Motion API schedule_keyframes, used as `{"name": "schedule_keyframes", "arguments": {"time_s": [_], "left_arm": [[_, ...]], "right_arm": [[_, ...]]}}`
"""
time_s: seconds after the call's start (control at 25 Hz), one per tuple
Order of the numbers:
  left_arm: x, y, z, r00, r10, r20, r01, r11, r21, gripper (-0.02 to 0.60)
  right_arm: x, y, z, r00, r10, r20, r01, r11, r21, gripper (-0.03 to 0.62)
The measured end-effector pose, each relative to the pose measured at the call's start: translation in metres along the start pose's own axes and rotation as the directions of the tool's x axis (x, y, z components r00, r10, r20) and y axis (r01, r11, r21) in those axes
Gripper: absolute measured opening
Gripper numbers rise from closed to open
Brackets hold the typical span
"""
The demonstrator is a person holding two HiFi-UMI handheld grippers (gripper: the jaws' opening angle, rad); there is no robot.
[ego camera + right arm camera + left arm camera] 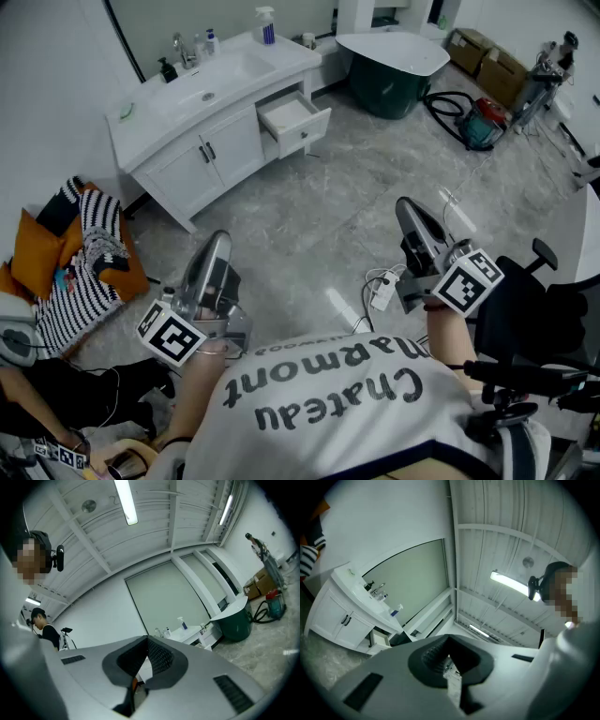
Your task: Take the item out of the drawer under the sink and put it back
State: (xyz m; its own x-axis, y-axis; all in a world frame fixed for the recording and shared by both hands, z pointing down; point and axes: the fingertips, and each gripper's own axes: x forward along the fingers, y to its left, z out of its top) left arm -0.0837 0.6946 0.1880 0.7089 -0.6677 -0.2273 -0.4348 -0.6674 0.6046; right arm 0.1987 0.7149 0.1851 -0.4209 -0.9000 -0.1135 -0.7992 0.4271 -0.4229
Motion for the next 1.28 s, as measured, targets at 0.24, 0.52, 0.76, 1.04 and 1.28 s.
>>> {"name": "schedule_keyframes", "arguments": {"time_s": [0.24, 0.52, 0.76, 1.04, 1.28], "left_arm": [[-0.001, 0.003, 0.004, 1.000, -0.001, 0.013, 0.001, 1.000, -0.014, 0.008], [-0.007, 0.012, 0.018, 0.999, -0.002, 0.036, 0.003, 1.000, -0.022, 0.008], [-0.020, 0.033, 0.027, 0.999, 0.021, 0.047, -0.019, 0.999, -0.050, 0.008], [-0.029, 0.049, 0.024, 0.998, 0.043, -0.040, -0.037, 0.988, 0.152, 0.008], [-0.013, 0.061, 0.011, 0.989, 0.038, -0.145, -0.005, 0.975, 0.224, 0.008]], "right_arm": [[0.005, 0.002, 0.002, 1.000, 0.012, -0.005, -0.012, 1.000, 0.003, 0.011], [0.015, 0.015, 0.001, 0.999, 0.038, -0.006, -0.038, 0.999, -0.003, 0.011], [0.031, 0.024, -0.007, 0.998, 0.061, 0.027, -0.062, 0.997, 0.040, 0.012], [0.056, 0.033, -0.053, 0.997, 0.035, -0.072, -0.035, 0.999, -0.007, 0.011], [0.078, 0.029, -0.066, 0.992, 0.047, -0.115, -0.048, 0.999, -0.007, 0.011]]}}
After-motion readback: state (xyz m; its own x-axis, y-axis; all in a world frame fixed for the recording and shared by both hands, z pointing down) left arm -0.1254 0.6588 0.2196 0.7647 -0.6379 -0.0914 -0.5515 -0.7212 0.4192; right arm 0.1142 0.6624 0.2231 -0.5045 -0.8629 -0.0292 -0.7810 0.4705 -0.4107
